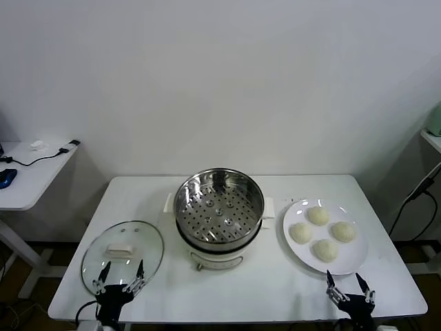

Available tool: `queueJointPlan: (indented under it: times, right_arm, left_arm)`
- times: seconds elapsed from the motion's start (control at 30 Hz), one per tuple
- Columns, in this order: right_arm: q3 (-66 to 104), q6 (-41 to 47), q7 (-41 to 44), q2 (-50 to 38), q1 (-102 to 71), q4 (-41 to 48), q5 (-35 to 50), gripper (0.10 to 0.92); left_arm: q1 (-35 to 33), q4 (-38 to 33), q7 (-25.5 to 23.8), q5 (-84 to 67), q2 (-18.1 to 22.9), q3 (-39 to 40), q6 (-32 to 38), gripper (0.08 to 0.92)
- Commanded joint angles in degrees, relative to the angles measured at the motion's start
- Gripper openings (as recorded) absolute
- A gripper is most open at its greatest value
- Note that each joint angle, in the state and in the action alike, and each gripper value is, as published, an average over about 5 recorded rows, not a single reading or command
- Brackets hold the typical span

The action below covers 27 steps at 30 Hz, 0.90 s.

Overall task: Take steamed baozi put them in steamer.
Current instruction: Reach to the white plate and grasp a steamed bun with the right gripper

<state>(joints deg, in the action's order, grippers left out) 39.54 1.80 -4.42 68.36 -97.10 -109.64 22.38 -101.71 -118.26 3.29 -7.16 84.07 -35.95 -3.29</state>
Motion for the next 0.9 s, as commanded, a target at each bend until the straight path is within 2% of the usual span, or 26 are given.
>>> queueJointPlan:
  times: [0.03, 0.2, 0.4, 0.6, 0.77, 0.9]
  right_arm:
    - [2.9, 10.46, -0.3, -8.43, 15.57, 2.28, -4.5, 0.823]
    - [-3.65, 17.44, 3.43, -20.61, 31.99, 9.72, -4.38, 0.823]
    - [-24.46, 18.91, 17.48, -36.14, 51.93, 19.07, -5.64, 0.823]
    - [-55.07, 10.53, 41.81, -43.45, 77.34, 30.58, -11.66, 0.823]
    - [-78.94, -1.95, 63.43, -44.99, 99.72, 40.62, -17.41, 0.823]
    - [-94.97, -6.94, 73.06, -42.82, 113.77, 46.2, -19.37, 0.807]
  left_arm:
    - [-0.13, -0.25, -0.01, 0.07, -0.11, 0.34, 0.01, 0.823]
    - [-0.14, -0.81, 0.04, 0.06, -0.37, 1.06, 0.05, 0.823]
    - [-0.27, -1.24, 0.06, 0.05, -1.13, 1.6, 0.0, 0.823]
    - [-0.3, -1.08, 0.12, 0.15, -1.31, 1.88, 0.03, 0.823]
    - [-0.65, -1.11, 0.11, 0.59, -0.95, 1.95, 0.23, 0.823]
    - [-0.91, -0.97, 0.1, 0.9, -0.55, 1.82, 0.58, 0.823]
